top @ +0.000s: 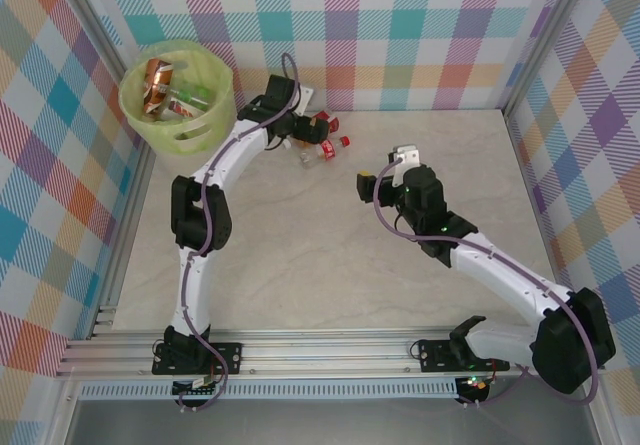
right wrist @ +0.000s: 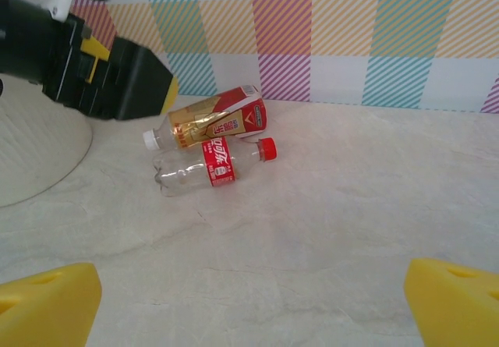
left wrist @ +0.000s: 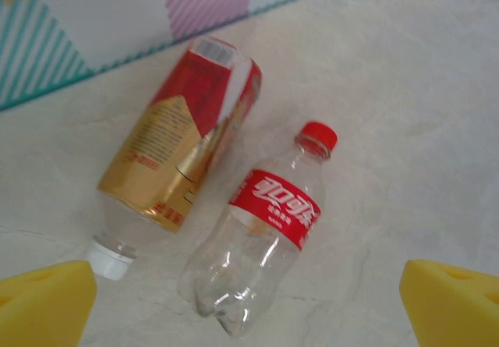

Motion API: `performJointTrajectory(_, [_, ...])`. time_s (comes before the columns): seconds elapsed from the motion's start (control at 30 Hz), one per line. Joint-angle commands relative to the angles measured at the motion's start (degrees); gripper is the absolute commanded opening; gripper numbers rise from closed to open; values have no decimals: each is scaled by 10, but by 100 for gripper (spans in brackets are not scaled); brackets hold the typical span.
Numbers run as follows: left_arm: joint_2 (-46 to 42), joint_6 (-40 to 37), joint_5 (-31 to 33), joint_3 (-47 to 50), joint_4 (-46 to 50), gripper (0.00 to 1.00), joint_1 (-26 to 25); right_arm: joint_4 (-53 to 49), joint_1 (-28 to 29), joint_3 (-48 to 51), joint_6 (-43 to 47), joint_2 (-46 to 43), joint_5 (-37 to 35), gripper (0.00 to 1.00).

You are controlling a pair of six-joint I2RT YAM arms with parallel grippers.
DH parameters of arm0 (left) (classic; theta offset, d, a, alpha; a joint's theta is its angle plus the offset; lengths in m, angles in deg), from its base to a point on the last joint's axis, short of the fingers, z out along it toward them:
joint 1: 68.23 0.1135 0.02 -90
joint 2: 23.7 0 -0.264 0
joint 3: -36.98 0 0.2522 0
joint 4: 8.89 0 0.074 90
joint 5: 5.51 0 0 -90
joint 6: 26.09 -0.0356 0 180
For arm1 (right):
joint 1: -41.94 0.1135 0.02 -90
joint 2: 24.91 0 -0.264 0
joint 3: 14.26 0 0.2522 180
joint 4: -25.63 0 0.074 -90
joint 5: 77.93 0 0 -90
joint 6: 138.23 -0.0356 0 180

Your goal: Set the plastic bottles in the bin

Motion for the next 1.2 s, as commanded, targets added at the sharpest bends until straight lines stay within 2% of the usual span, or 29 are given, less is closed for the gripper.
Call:
performJointTrajectory(0.0, [22, -50, -21, 1, 8, 100, -16, -6, 2, 7, -7, -12, -16, 100])
performJointTrajectory(0.17, [71, -37, 13, -28, 16, 99, -18, -19, 2, 2, -3, -19, -18, 100])
performJointTrajectory(0.7, [136, -47, 18, -28, 19, 88, -26, -36, 3, 13, 0, -47, -31, 100])
performJointTrajectory(0.87, [149, -41, 45, -36, 18, 85, -37, -34, 3, 12, 0, -43, -31, 100])
performJointTrajectory(1.03, [164, -26, 68, -50, 24, 76, -51, -31, 2, 16, -5, -47, -24, 100])
performJointTrajectory(1.17, [160, 2, 60, -58, 34, 70, -56, -39, 3, 21, -8, -59, 20, 100])
